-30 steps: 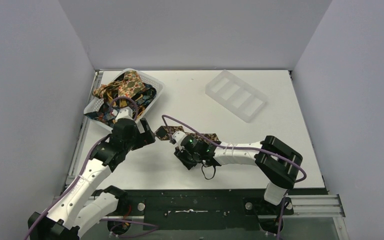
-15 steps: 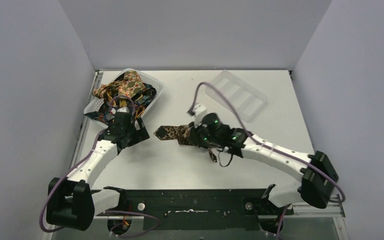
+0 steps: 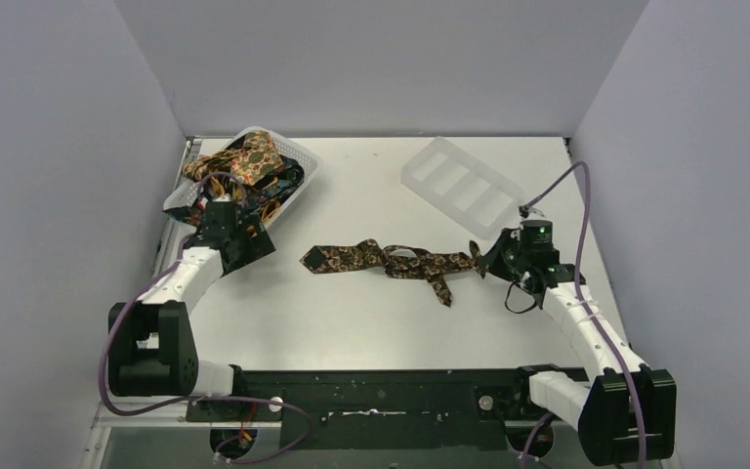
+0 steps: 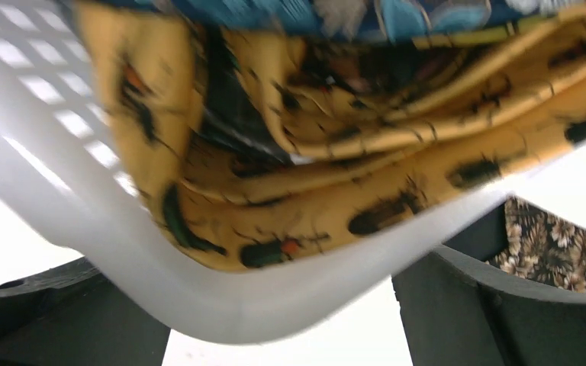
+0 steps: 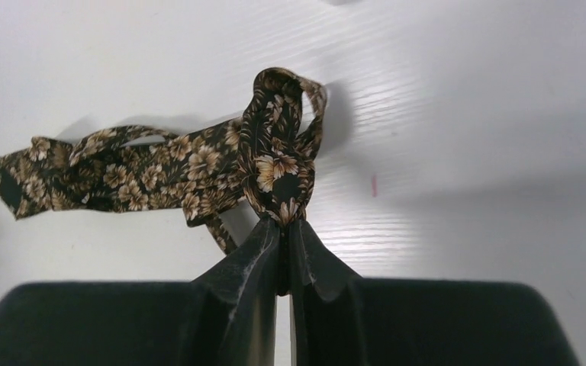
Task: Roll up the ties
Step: Flatten out the tie at the center of the board.
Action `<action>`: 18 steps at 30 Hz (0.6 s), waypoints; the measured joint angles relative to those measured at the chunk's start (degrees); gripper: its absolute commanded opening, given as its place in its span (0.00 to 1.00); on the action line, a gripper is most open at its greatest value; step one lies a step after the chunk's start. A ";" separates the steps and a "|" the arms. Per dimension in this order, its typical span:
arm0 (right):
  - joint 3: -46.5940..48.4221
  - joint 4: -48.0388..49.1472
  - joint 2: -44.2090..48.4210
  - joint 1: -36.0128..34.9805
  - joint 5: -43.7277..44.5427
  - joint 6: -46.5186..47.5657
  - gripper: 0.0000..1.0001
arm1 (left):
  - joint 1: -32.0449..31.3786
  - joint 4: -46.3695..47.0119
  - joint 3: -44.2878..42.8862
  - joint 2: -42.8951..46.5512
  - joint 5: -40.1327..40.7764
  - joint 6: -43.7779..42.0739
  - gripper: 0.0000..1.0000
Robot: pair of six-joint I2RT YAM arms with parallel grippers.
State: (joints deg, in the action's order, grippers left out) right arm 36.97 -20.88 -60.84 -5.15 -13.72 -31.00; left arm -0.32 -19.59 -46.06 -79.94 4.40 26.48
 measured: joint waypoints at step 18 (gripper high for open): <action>0.31 -2.97 4.63 6.25 0.11 2.21 0.14 | -20.52 8.07 3.54 2.97 2.12 3.04 0.95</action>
State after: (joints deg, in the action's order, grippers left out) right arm 37.28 -23.86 -56.21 1.10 -13.61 -28.80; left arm -20.84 -11.53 -42.52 -76.97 6.52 29.52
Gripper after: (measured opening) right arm 0.135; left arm 0.960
